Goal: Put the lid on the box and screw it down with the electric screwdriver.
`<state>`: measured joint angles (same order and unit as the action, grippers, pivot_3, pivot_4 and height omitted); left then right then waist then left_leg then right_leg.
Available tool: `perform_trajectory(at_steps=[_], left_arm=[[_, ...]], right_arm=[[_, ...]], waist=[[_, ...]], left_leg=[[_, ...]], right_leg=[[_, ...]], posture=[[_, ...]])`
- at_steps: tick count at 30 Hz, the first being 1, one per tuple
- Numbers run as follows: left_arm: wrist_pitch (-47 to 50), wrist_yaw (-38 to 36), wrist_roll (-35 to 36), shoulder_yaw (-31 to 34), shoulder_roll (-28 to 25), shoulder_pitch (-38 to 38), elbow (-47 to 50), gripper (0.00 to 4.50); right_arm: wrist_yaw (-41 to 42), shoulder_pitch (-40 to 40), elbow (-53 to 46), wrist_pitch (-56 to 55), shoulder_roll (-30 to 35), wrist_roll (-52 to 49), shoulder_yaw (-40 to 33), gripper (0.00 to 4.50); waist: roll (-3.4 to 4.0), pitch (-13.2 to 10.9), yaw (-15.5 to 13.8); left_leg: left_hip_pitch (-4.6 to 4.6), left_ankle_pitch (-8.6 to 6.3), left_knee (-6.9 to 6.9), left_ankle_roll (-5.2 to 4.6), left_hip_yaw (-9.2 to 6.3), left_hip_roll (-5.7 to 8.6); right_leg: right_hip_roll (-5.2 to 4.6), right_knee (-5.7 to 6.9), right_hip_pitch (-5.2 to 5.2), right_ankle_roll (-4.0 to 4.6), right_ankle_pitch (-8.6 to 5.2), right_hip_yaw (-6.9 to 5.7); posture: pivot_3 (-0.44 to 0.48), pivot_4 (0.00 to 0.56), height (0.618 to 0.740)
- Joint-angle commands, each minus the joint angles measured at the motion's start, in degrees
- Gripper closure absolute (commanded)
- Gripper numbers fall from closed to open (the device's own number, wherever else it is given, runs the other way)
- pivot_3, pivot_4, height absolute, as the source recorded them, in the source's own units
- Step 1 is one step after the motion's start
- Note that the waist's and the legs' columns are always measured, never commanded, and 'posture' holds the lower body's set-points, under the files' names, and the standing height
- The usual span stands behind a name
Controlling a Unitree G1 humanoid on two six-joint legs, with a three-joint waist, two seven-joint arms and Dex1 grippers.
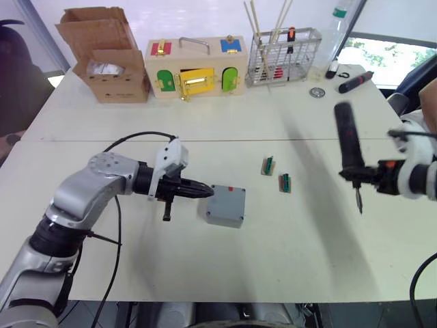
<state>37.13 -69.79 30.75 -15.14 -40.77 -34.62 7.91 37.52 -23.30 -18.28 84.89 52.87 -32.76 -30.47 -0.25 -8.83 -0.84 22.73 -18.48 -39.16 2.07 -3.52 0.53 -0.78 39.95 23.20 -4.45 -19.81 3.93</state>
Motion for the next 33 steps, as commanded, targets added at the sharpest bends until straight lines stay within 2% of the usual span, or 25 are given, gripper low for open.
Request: perform_trajectory(at_steps=[1,5,7,14,23,33], left_arm=[[-7.99,-2.75,-6.25,-3.49,2.28,-3.76,-3.89,4.50],[-11.08,-4.72,-8.53,-4.60,4.79,-5.82,-6.66,4.50],[-12.91,-5.54,-10.40,-5.29,4.66,-5.63,-6.95,4.50],[-14.36,-5.31,-13.25,-5.92,5.14,-3.32,-5.45,4.50],[-15.74,-3.76,-18.25,-8.10,3.55,2.11,-1.60,4.50],[-11.22,-1.90,-17.20,-6.96,4.05,2.87,0.72,4.50]], right_arm=[[-5.37,0.21,-6.96,-10.36,-6.63,1.33,-7.67,2.73],[-8.41,2.22,-13.36,-28.55,-18.91,1.46,-7.67,2.73],[-10.23,2.62,-16.85,-35.60,-25.78,0.60,-5.06,2.73],[-10.79,7.57,-21.60,-42.76,-40.53,-6.12,9.25,2.73],[-8.39,13.71,-21.01,-50.30,-42.45,-5.05,21.61,2.73],[-7.43,18.07,-15.74,-60.88,-42.01,2.49,29.30,2.73]], waist=[[-0.03,0.00,0.16],[-0.01,0.01,0.49],[0.04,0.01,1.34],[0.09,0.03,2.31],[0.08,0.03,1.68],[0.08,0.03,1.77]], left_leg=[[0.03,0.00,-0.03,0.00,0.02,0.00],[0.01,0.04,-0.11,0.06,0.13,0.05],[-0.01,0.04,-0.08,0.06,0.12,-0.02],[-0.03,0.21,0.01,0.37,0.06,-0.10],[-0.11,0.25,-0.04,0.44,0.01,0.00],[-0.34,0.13,-0.04,0.22,-0.02,0.00]], right_leg=[[0.00,0.00,0.02,0.00,0.00,0.01],[-0.05,0.07,0.03,0.00,0.00,0.13],[0.02,0.10,0.07,0.00,0.00,0.14],[0.10,0.16,0.13,0.00,0.00,0.12],[-0.05,0.12,0.00,0.00,0.00,0.07],[-0.01,0.13,-0.24,0.00,0.00,0.05]], posture=[[0.000,0.150,0.740],[0.000,0.150,0.740],[0.000,0.150,0.740],[0.000,0.150,0.740],[0.000,0.150,0.740],[0.000,0.150,0.740]])
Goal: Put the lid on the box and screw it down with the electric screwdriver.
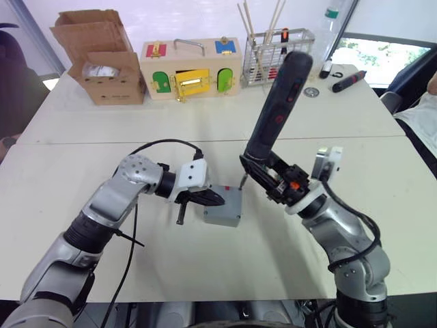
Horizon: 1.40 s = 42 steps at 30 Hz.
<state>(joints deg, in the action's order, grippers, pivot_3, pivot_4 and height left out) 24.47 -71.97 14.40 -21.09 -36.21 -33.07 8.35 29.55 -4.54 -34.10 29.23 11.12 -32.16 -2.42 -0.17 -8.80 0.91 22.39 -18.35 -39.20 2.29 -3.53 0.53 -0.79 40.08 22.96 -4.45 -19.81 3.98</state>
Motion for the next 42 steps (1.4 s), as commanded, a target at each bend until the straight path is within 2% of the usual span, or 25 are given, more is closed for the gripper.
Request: perform_trajectory(at_steps=[1,19,27,33,42], left_arm=[[1.60,0.29,-0.87,-1.00,-0.50,1.35,0.39,4.50],[3.27,0.26,-0.68,0.01,-2.39,2.44,2.44,4.50],[3.42,0.64,-0.82,-0.14,-2.13,2.48,2.73,4.50],[3.06,0.99,-1.26,-0.85,-1.88,2.65,2.83,4.50],[3.48,1.58,-1.18,-1.21,-1.48,2.49,3.31,4.50]], right_arm=[[0.61,-0.89,1.00,-6.37,-0.26,2.64,1.61,2.73],[2.25,-0.56,6.14,-10.58,1.38,3.31,3.66,2.73],[5.07,2.09,11.27,-16.52,3.91,10.00,7.75,2.73],[7.37,3.26,17.12,-24.06,6.20,15.33,10.33,2.73],[6.64,4.87,20.85,-20.12,5.41,11.67,9.67,2.73]], waist=[[0.00,0.00,0.01],[0.00,0.00,0.19],[-0.01,0.02,0.22],[-0.02,0.04,0.12],[-0.05,0.25,0.04]], left_leg=[[-0.01,0.00,0.00,0.00,0.00,0.00],[-0.01,0.00,0.00,0.01,-0.02,-0.01],[-0.09,-0.01,0.01,-0.01,-0.02,-0.01],[-0.84,-0.06,0.11,-0.11,-0.03,-0.02],[-1.30,-0.09,0.13,-0.14,-0.32,-0.04]], right_leg=[[0.00,0.00,0.00,0.00,0.00,0.00],[0.01,0.00,0.00,0.00,0.00,-0.01],[0.01,-0.01,-0.10,0.00,0.00,-0.01],[0.04,-0.12,-0.85,0.00,-0.02,-0.01],[0.07,-0.51,-1.59,0.00,-0.03,-0.22]], posture=[[0.000,0.150,0.740],[0.000,0.150,0.740],[0.000,0.150,0.740],[0.000,0.150,0.740],[0.000,0.150,0.740]])
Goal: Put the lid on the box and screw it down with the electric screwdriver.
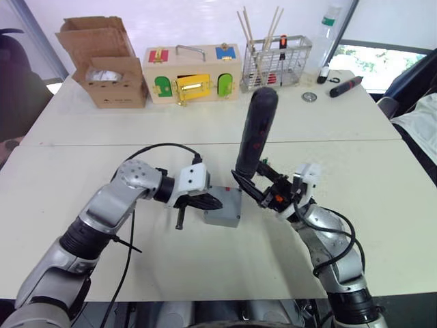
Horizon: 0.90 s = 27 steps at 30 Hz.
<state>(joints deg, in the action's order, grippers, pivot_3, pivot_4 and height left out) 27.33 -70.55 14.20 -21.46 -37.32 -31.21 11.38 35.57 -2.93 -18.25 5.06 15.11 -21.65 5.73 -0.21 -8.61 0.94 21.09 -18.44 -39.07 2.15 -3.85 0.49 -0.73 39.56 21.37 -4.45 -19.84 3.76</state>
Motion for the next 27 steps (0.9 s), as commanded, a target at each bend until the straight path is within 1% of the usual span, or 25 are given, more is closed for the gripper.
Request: perform_trajectory(at_steps=[1,6,10,15,19,23,27], left_arm=[[0.62,0.20,-0.98,-0.82,-0.45,0.68,0.35,4.50],[0.82,0.44,-0.88,-0.73,-0.69,0.99,0.75,4.50],[1.02,0.49,-0.83,-0.71,-0.73,1.15,0.99,4.50],[0.96,0.44,-0.91,-0.88,-0.63,1.01,0.73,4.50],[0.33,0.47,-1.30,-1.31,-0.21,0.96,-0.17,4.50],[-0.39,0.71,-1.63,-1.78,0.57,0.93,-1.28,4.50],[-1.17,0.89,-2.07,-2.18,1.48,0.86,-2.55,4.50]], right_arm=[[0.74,3.41,4.91,4.13,1.64,1.19,1.61,2.73],[0.97,3.48,4.80,3.53,2.08,1.48,1.54,2.73],[1.77,3.80,4.67,2.67,3.16,2.53,2.29,2.73],[1.53,3.97,4.14,1.92,3.46,2.78,2.41,2.73],[-0.43,1.61,-0.08,3.04,3.61,1.42,0.31,2.73],[-1.01,0.91,-4.78,5.59,5.17,0.34,-0.06,2.73],[-2.61,-0.57,-10.59,8.93,5.14,-3.87,-2.13,2.73]], waist=[[-0.03,0.11,0.02],[-0.09,0.17,0.02],[-0.10,0.18,0.01],[-0.14,0.20,0.01],[-0.12,0.19,-0.03],[-0.12,0.17,-0.26],[-0.13,0.15,-0.29]], left_leg=[[-0.02,-0.01,0.02,-0.01,-0.01,0.00],[-0.24,-0.03,0.10,-0.06,-0.04,0.00],[-0.72,-0.06,0.30,-0.09,-0.04,0.00],[-0.73,-0.08,0.31,-0.11,-0.05,0.00],[-0.72,-0.08,0.32,-0.12,-0.05,0.00],[-0.64,-0.08,0.32,-0.11,-0.05,0.01],[-0.56,-0.09,0.35,-0.12,-0.05,0.02]], right_leg=[[0.00,-0.03,-0.03,0.00,0.00,-0.01],[0.00,-0.15,-0.28,0.00,0.00,-0.03],[0.00,-0.37,-0.74,0.01,-0.01,-0.03],[-0.01,-0.42,-0.76,0.01,-0.02,-0.03],[-0.02,-0.43,-0.75,0.01,-0.02,-0.03],[-0.05,-0.47,-0.71,0.01,-0.02,-0.03],[-0.08,-0.55,-0.68,0.00,-0.02,-0.03]], posture=[[0.000,0.150,0.740],[0.000,0.150,0.740],[0.000,0.150,0.740],[0.000,0.150,0.740],[0.000,0.150,0.740],[0.000,0.150,0.740],[0.000,0.150,0.740]])
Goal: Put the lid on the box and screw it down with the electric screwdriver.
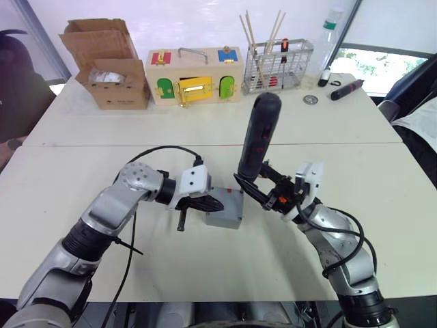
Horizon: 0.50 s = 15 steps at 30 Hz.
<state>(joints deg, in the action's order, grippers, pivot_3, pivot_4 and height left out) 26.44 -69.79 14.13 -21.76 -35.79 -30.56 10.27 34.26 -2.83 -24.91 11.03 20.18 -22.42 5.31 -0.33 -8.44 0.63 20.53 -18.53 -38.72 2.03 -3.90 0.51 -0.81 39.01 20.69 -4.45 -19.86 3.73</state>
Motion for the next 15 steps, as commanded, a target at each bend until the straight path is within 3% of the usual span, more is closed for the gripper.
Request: perform_trajectory(at_steps=[1,8,15], left_arm=[[-0.49,0.12,-2.12,-1.93,0.11,0.23,-1.76,4.50],[-1.37,0.11,-2.19,-1.92,0.64,0.21,-3.09,4.50],[0.83,-0.45,0.85,1.18,0.11,-0.55,-2.54,4.50]], right_arm=[[-2.22,-1.86,-5.59,4.29,-0.16,-4.84,-2.74,2.73],[-13.21,-14.75,-14.75,17.84,0.20,-22.92,-11.55,2.73],[-20.66,-15.03,-12.31,31.32,7.01,-39.20,-18.51,2.73]], waist=[[0.02,-0.04,0.06],[0.15,-0.12,0.13],[0.15,-0.15,0.15]], left_leg=[[0.02,0.00,0.00,0.00,0.00,0.00],[0.99,0.03,-0.19,0.05,-0.04,0.00],[0.97,0.01,-0.09,0.01,-0.09,0.01]], right_leg=[[0.00,-0.01,0.02,0.00,0.00,0.00],[-0.01,0.22,0.98,-0.01,0.02,-0.04],[-0.07,0.07,0.88,-0.01,0.02,-0.09]], posture=[[0.000,0.150,0.740],[0.000,0.150,0.740],[0.000,0.150,0.740]])
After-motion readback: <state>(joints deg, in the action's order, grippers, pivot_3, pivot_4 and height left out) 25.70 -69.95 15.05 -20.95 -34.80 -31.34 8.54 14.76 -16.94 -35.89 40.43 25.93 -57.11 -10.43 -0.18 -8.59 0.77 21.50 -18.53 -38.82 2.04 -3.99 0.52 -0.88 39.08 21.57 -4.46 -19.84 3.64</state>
